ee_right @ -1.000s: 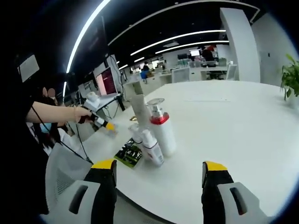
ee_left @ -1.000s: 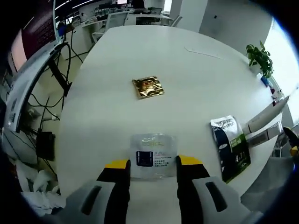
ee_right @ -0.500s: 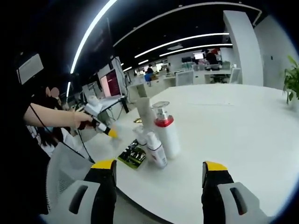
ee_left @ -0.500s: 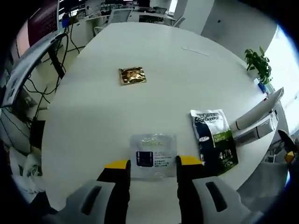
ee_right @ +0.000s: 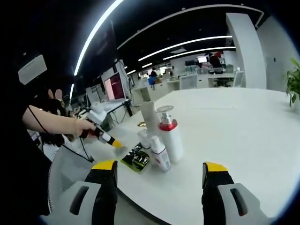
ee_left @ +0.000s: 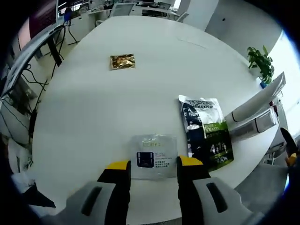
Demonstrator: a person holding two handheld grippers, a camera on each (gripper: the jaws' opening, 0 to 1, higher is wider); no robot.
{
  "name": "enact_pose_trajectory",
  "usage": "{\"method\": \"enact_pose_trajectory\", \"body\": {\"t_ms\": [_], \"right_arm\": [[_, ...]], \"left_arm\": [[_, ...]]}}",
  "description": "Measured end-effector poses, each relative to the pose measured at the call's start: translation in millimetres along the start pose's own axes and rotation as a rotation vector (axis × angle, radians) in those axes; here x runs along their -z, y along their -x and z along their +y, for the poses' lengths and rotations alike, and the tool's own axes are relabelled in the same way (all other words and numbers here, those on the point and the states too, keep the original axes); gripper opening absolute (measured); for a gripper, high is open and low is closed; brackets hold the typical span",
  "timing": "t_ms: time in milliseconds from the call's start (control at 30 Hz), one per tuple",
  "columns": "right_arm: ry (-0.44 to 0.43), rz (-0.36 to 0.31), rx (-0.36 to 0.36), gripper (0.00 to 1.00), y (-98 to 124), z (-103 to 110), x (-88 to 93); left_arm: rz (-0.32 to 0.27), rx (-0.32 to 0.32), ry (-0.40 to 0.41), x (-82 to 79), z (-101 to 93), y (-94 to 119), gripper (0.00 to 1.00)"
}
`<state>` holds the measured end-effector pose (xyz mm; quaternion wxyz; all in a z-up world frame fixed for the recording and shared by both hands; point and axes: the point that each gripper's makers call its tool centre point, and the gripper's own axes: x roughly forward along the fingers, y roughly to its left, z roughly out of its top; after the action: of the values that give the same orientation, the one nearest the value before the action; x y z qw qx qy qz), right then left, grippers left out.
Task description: Arrange the skincare products in the storage area until every visible bottle or jar stands upright without overlapping.
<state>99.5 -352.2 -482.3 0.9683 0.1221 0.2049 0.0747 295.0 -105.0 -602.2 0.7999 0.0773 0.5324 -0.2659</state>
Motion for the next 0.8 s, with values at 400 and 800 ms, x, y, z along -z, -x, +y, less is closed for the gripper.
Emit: {"method": "enact_pose_trajectory", "body": {"t_ms": [400, 800], "right_arm": [[-0.01, -0.035, -0.019, 0.75, 2.4, 1.2, -5.1], [0.003, -0.021, -0.032, 0.75, 1.4, 3.9, -3.8]], "left_arm": [[0.04, -0.035, 0.01, 11.8, -2.1, -7.0, 0.38], [0.035, -0.06, -0.021, 8.3, -5.7, -11.7, 0.38]]}}
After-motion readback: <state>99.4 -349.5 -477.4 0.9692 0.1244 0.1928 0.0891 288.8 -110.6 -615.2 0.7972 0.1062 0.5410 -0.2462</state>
